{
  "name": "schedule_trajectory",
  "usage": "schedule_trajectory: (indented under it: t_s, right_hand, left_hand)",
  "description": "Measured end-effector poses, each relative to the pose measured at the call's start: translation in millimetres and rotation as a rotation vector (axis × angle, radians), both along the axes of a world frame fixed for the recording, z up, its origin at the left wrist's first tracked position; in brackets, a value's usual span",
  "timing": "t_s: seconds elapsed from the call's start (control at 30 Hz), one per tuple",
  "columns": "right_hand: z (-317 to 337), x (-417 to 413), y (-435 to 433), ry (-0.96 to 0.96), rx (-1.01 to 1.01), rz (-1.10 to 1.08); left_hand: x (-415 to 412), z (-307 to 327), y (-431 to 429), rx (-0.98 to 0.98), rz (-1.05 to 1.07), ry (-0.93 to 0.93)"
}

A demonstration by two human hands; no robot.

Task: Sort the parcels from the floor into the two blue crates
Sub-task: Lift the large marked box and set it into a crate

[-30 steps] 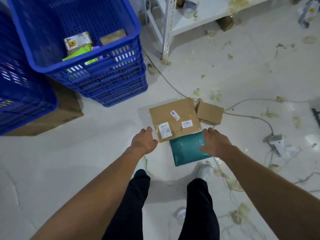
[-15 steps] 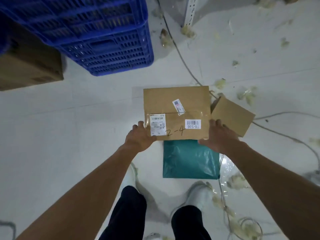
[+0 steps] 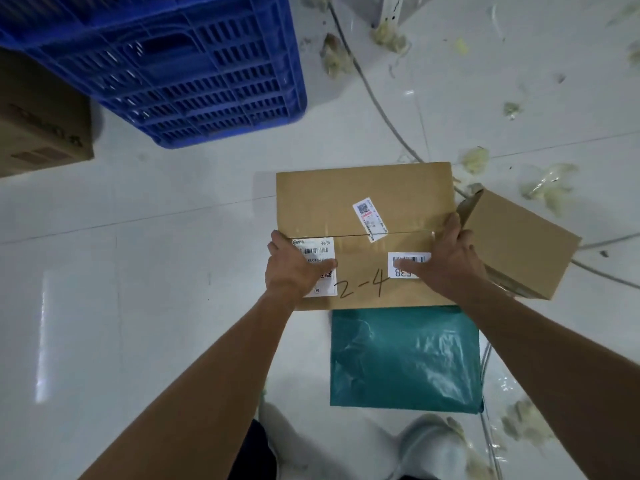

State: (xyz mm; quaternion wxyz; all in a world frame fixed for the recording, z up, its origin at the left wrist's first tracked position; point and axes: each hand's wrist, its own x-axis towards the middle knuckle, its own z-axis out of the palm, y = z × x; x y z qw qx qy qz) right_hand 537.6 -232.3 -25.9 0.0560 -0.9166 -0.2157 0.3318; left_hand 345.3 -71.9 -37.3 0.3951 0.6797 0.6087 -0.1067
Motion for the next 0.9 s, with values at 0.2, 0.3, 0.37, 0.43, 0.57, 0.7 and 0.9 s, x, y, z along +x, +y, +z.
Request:
schedule_trajectory:
  t_s: [0.2, 0.3, 0.37, 0.43, 0.57, 0.7, 0.9]
  right_hand:
    - [-6, 4, 1, 0.059, -0.011, -0.146]
    - [-5, 6, 1, 0.098, -0.02, -0.184]
    - [-3, 6, 0, 0.101, -0.022, -0.173]
    - [-1, 3, -2, 0.082, -0.024, -0.161]
    - [8, -12, -7, 0.018, -0.059, -0.102]
    - [37, -21, -3, -0.034, -0.074, -0.053]
    - [138, -28, 19, -0.04, 0.029, 0.013]
  left_hand:
    - [-4, -11, 1, 0.012, 0.05, 0.0]
    - [-3, -12, 2, 0.012, 0.059, 0.005]
    - [-5, -11, 5, 0.018, 0.038, 0.006]
    - [-10, -8, 6, 0.026, 0.025, 0.009]
    - [-25, 4, 3, 0.032, 0.017, 0.013]
    - [-35, 37, 5, 0.027, 0.032, 0.01]
    - [-51, 130, 19, 0.041, 0.095, -0.012]
